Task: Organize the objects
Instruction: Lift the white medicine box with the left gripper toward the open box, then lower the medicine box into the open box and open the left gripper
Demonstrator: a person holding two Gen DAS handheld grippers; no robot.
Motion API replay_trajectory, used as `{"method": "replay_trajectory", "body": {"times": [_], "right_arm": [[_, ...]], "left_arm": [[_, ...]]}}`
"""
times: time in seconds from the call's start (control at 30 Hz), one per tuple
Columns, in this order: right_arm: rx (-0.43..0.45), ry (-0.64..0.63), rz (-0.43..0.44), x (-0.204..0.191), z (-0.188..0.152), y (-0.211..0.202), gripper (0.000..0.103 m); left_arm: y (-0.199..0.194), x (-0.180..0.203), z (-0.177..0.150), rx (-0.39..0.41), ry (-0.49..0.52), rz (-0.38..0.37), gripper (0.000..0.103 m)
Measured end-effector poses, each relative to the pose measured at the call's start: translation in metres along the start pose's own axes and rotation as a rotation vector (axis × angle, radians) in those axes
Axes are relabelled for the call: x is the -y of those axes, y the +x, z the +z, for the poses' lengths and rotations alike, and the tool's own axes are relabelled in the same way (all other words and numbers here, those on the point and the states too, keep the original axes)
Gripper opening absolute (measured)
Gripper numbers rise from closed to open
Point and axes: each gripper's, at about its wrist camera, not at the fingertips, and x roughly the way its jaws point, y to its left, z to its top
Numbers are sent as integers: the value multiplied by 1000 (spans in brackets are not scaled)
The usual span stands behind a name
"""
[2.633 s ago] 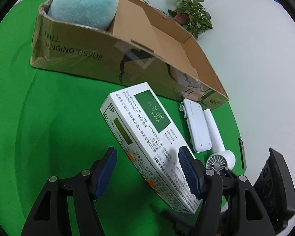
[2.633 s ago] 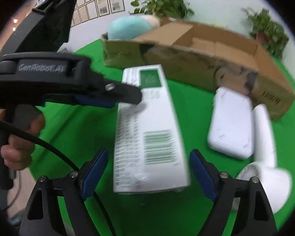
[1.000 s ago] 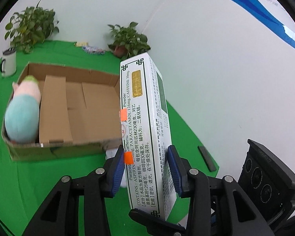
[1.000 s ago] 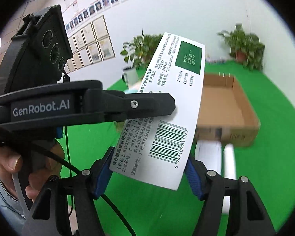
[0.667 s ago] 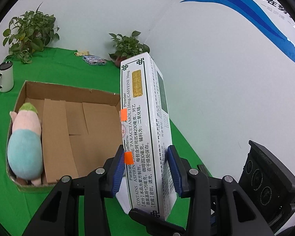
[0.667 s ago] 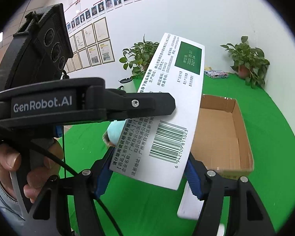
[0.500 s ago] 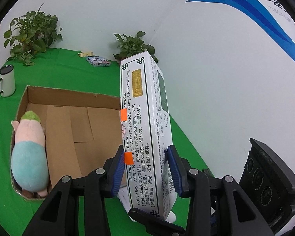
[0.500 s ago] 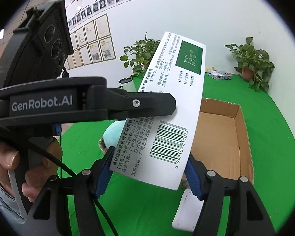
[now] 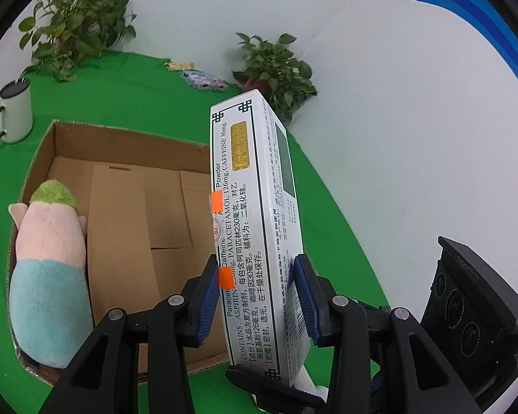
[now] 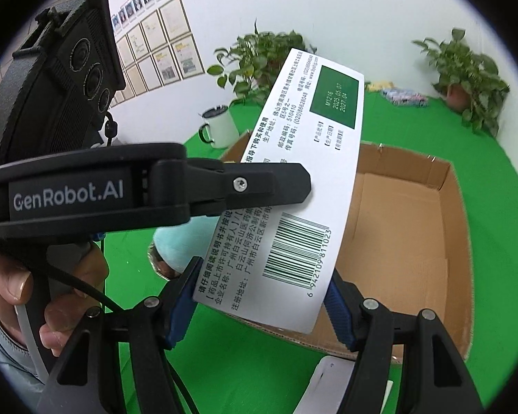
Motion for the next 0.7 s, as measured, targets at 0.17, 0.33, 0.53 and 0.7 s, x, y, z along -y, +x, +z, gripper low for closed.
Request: {"method": "replay_trajectory", "body": {"times": [0.17, 0.33, 0.53, 0.7], "right_arm": [[-44, 20, 18, 11, -1, 19, 65], [-101, 42, 50, 23, -7, 39, 65], [-182, 91, 114, 38, -26, 66, 65], [-238, 131, 154, 47, -42, 76, 65]], "left_arm": [[31, -19, 1, -39, -30, 20, 39], [66, -42, -5, -90, -75, 55, 39], [100, -62, -25, -165, -127, 104, 39], [126, -72, -39, -220, -153, 137, 39]]}}
